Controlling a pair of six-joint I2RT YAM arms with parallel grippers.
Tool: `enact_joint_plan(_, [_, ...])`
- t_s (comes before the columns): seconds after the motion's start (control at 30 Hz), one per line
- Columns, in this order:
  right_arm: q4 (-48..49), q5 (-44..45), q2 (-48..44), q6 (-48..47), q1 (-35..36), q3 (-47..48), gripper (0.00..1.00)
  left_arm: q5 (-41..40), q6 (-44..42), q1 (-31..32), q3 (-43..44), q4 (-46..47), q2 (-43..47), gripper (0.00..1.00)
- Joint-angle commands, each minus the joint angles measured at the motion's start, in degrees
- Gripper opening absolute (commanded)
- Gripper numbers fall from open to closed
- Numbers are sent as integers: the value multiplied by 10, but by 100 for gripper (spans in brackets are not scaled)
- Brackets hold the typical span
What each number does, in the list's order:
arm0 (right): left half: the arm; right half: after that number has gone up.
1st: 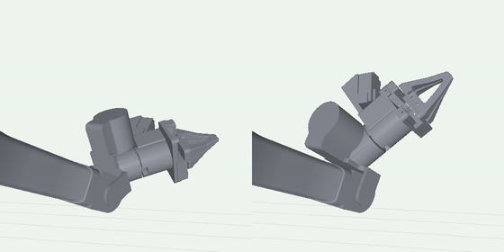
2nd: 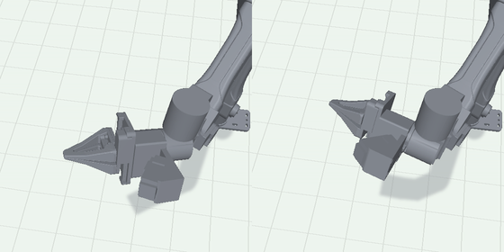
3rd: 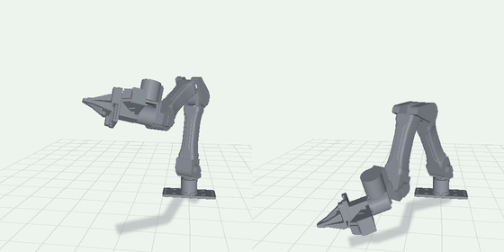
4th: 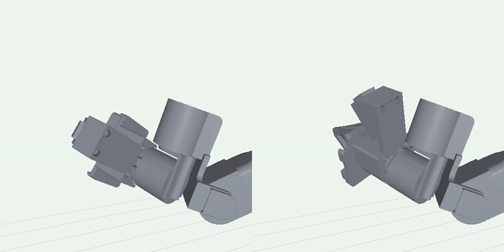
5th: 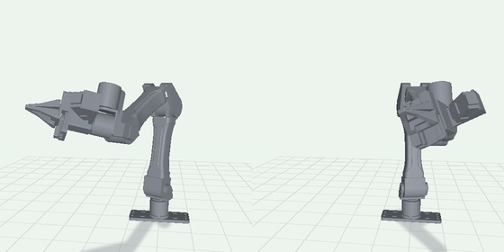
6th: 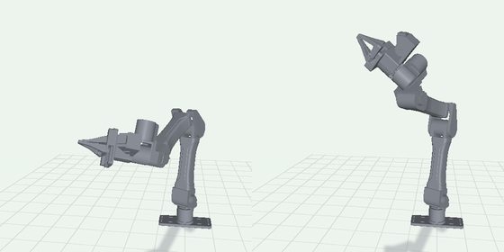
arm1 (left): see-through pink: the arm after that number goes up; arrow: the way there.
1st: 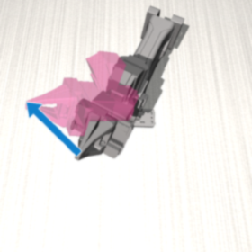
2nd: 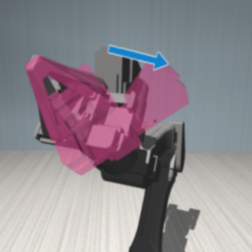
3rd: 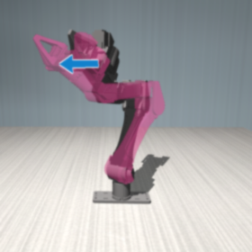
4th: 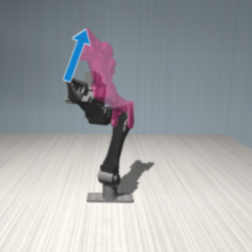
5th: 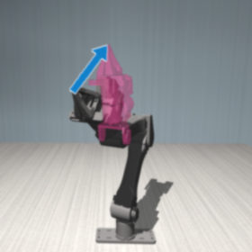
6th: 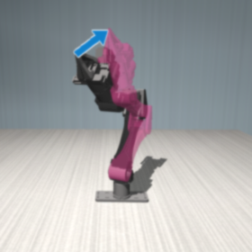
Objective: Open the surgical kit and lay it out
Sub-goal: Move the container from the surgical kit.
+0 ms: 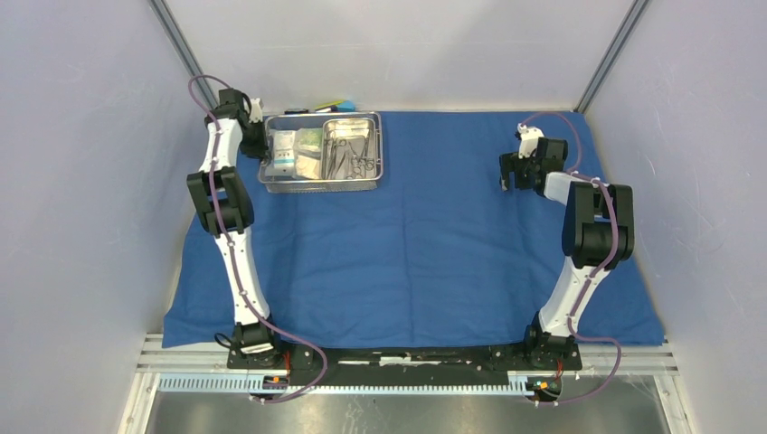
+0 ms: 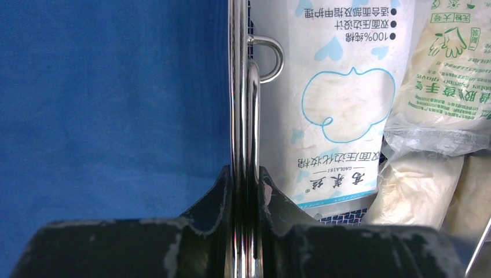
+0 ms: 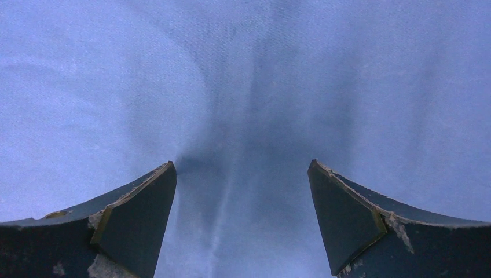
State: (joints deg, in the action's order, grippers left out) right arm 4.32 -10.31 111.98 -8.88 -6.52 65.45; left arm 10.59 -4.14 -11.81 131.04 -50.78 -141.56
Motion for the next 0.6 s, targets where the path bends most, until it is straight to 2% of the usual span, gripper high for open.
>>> enact_joint_plan(0.0, [-11, -3, -46, -20, -7, 16, 92, -35, -31, -2, 43, 31, -19, 18])
enact_joint_plan(0.13, [-16, -5, -73, -29, -6, 20, 94, -46, -28, -3, 57, 30, -26, 30])
enact_joint_plan(0.23, [-23, -11, -95, -41, -5, 23, 95, -54, -28, -3, 61, 30, -22, 48])
enact_joint_plan(0.33, [-41, -25, -114, -58, -2, 22, 95, -58, -27, -3, 59, 31, -8, 71])
enact_joint_plan(0.47, [-80, -32, -148, -99, 12, -1, 96, -37, -17, -12, 31, 47, 46, 96])
enact_joint_plan(0.5, [-86, -32, -158, -109, 15, -9, 96, -21, -16, -16, 6, 58, 70, 100])
enact_joint_plan(0.57, [-102, -36, -181, -134, 20, -29, 96, 7, -20, -24, -68, 87, 134, 100])
